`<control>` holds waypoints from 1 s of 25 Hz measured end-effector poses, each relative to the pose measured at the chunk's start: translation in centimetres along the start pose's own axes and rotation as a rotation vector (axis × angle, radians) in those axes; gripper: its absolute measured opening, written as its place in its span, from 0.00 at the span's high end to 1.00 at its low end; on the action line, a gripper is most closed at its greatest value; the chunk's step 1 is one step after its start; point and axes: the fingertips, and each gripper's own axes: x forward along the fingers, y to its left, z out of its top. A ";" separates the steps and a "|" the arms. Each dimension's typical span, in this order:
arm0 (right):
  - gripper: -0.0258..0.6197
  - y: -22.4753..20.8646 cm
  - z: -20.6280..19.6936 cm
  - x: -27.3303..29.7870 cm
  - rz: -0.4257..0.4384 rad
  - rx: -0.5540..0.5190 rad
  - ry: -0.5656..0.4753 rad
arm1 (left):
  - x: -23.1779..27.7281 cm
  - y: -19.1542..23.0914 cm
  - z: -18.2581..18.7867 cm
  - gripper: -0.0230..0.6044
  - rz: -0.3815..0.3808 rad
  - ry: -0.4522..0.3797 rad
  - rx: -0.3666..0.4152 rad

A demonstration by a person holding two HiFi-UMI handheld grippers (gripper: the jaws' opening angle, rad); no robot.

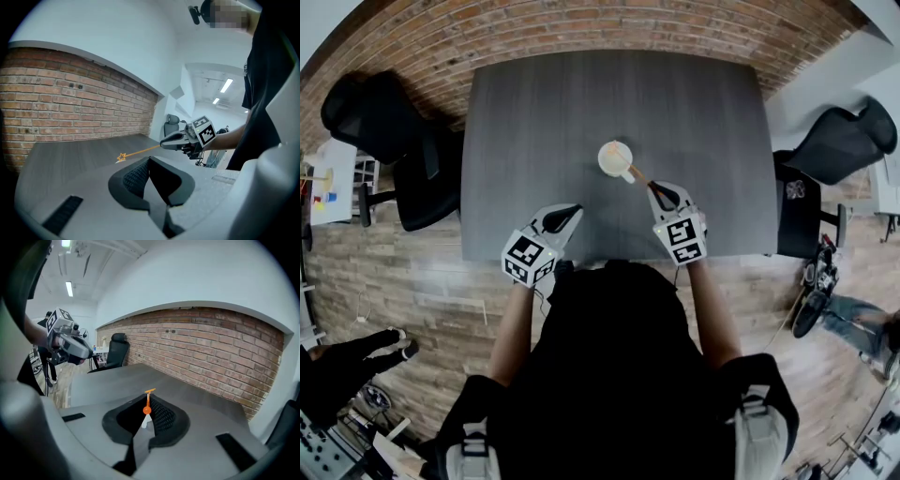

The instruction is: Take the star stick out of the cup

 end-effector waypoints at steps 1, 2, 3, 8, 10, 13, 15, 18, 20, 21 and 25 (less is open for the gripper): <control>0.94 0.0 0.6 -0.1 0.001 -0.004 -0.014 | 0.0 0.0 0.0 0.96 0.001 -0.001 0.000; 0.94 -0.1 1.2 -0.3 0.002 -0.005 -0.029 | 0.0 -0.1 0.1 0.96 0.002 -0.001 -0.001; 0.94 -0.1 1.8 -0.6 0.003 0.001 -0.040 | 0.0 -0.1 0.1 0.96 0.003 -0.002 -0.001; 0.94 -0.2 5.3 -1.9 -0.001 0.021 -0.087 | 0.0 0.0 0.1 0.96 0.008 -0.005 0.001; 0.94 -0.2 6.5 -2.2 -0.001 0.002 -0.111 | -0.1 -0.1 0.2 0.96 0.008 -0.006 0.003; 0.94 0.2 7.4 -2.6 0.002 -0.033 -0.127 | -0.1 -0.5 0.2 0.96 0.005 -0.009 0.007; 0.94 0.5 7.8 -2.8 0.007 -0.041 -0.135 | -0.2 -0.5 0.3 0.96 0.004 -0.014 0.011; 0.94 0.6 8.0 -2.9 0.012 -0.040 -0.140 | -0.1 -0.6 0.6 0.96 0.004 -0.019 0.014; 0.94 0.7 7.9 -3.0 0.014 -0.040 -0.139 | -0.1 -0.7 0.5 0.96 0.004 -0.015 0.013; 0.94 0.7 7.9 -3.1 0.015 -0.041 -0.138 | -0.2 -0.7 0.4 0.96 0.004 -0.013 0.013; 0.94 0.9 8.0 -3.0 0.015 -0.040 -0.142 | -0.4 -0.7 0.2 0.96 0.004 -0.012 0.009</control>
